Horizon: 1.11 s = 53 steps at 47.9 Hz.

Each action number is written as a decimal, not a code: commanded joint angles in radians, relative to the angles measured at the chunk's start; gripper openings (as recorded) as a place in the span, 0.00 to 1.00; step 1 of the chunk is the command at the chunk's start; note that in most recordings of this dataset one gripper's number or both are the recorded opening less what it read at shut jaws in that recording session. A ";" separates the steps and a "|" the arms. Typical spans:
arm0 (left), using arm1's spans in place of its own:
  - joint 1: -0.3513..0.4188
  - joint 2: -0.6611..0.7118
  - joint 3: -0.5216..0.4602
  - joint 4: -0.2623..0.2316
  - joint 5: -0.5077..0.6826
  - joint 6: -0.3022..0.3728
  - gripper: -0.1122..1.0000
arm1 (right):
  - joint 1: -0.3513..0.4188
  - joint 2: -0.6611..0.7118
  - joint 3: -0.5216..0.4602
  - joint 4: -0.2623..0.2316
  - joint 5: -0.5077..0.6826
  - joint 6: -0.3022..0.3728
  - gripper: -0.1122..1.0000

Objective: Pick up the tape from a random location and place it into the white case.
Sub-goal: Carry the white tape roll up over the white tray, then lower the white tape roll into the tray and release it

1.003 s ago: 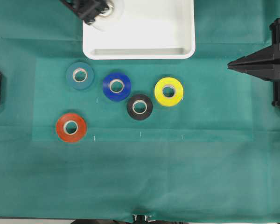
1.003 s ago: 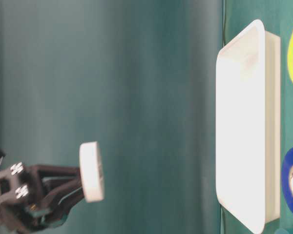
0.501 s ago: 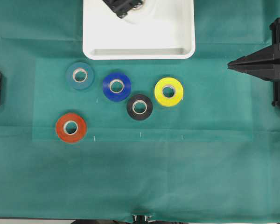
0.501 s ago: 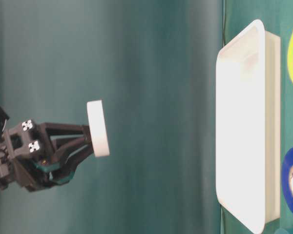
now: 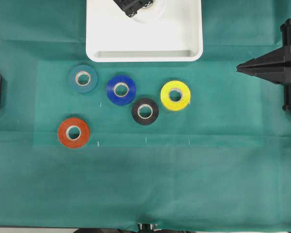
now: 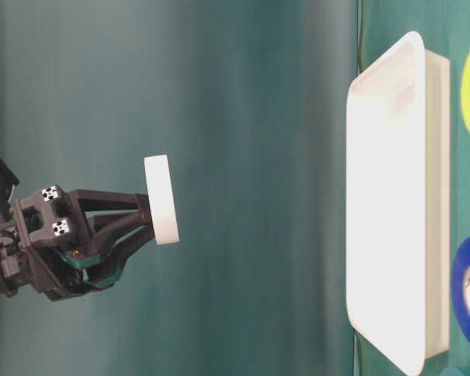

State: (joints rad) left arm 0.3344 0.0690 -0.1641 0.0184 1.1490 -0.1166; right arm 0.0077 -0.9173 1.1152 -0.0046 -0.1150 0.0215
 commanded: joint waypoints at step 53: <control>0.061 0.089 0.330 -0.002 -0.394 0.000 0.34 | 0.002 0.020 -0.026 -0.002 -0.002 -0.002 0.10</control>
State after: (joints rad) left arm 0.3912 0.1657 0.1519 0.0169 0.7992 -0.1166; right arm 0.0077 -0.9081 1.1152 -0.0046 -0.1104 0.0215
